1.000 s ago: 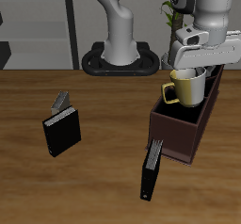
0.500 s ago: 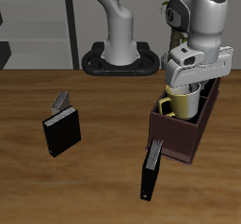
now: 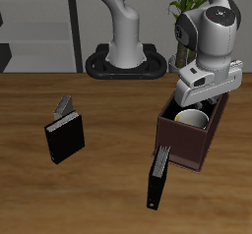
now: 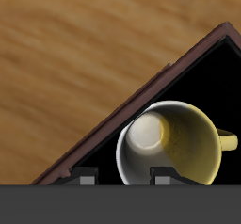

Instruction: Place the white-yellow mug into the left desk caddy's right compartment and place the left black book into the left desk caddy's back compartment and place the right black book into the left desk caddy's front compartment

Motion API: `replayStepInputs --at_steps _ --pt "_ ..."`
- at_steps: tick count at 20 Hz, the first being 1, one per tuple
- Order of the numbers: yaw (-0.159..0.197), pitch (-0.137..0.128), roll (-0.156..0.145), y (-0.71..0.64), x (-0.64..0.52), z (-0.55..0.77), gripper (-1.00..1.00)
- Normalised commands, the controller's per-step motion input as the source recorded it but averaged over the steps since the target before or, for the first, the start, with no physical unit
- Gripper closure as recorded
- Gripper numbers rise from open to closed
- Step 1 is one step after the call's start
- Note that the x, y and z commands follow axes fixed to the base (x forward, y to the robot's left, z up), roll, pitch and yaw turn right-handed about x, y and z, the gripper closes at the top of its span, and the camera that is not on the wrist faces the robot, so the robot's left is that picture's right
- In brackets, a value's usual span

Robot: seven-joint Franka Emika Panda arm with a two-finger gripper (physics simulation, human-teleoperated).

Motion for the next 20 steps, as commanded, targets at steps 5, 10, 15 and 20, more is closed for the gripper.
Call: replayStepInputs --at_steps 5,10,15,20 --pt "-0.012 -0.010 0.023 -0.02 -0.14 0.14 -1.00" --pt "-0.083 -0.092 0.013 -0.39 -0.29 0.74 -1.00" --pt "-0.128 -0.094 -0.065 -0.71 -0.05 0.58 -1.00" --pt "-0.237 -0.081 -0.104 -1.18 0.16 0.44 -1.00"
